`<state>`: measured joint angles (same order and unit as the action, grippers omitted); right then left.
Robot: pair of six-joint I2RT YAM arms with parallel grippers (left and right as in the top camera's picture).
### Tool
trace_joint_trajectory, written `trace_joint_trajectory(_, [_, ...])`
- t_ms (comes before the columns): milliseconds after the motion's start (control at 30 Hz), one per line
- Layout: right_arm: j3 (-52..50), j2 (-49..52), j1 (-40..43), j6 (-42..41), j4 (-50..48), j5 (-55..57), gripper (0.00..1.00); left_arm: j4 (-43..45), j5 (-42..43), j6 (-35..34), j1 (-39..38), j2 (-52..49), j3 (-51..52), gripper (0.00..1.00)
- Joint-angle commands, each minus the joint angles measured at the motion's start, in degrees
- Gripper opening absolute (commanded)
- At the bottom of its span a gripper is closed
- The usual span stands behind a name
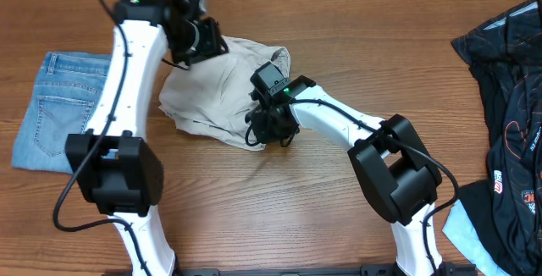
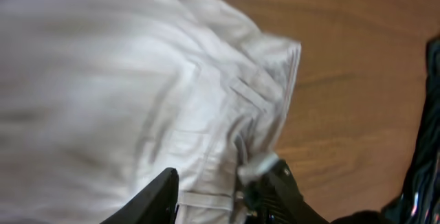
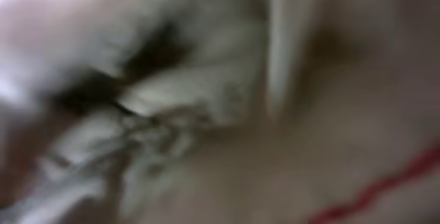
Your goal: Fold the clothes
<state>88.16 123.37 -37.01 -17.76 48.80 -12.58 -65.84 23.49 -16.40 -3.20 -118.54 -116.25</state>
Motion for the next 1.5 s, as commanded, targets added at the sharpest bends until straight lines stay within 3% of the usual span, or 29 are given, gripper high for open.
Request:
trace_joint_trajectory(0, [0.4,-3.3,2.3,-3.7,3.2,9.6,0.21,-0.4,-3.2,1.2,2.8,0.6,-2.3,0.41])
trace_joint_trajectory(200, [1.4,-12.1,7.4,-2.8,3.8,12.5,0.23,-2.5,-13.1,4.2,4.0,0.6,-1.2,0.41])
trace_joint_trajectory(400, [1.6,-17.3,9.8,12.4,-1.9,-12.0,0.22,-2.0,-20.4,4.7,3.9,0.0,-0.1,0.44])
trace_joint_trajectory(600, [1.6,-15.9,8.5,13.2,-5.7,-23.5,0.22,-2.2,-21.4,4.7,4.1,-3.2,-0.1,0.44])
trace_joint_trajectory(1000, [1.5,-4.4,5.7,10.3,-9.2,-28.1,0.22,-4.6,-21.6,4.7,4.4,-13.9,-0.1,0.44])
trace_joint_trajectory(1167, [1.5,1.3,5.2,10.3,-6.1,-28.4,0.22,-8.6,-23.3,4.7,4.4,-17.0,-0.1,0.45])
trace_joint_trajectory(1333, [1.5,3.6,6.0,10.3,2.9,-20.9,0.23,-14.7,-27.4,4.7,4.4,-19.6,0.0,0.45])
trace_joint_trajectory(1467, [1.5,3.6,7.8,9.8,5.6,-12.6,0.22,-20.6,-27.4,4.4,4.4,-21.5,0.0,0.37])
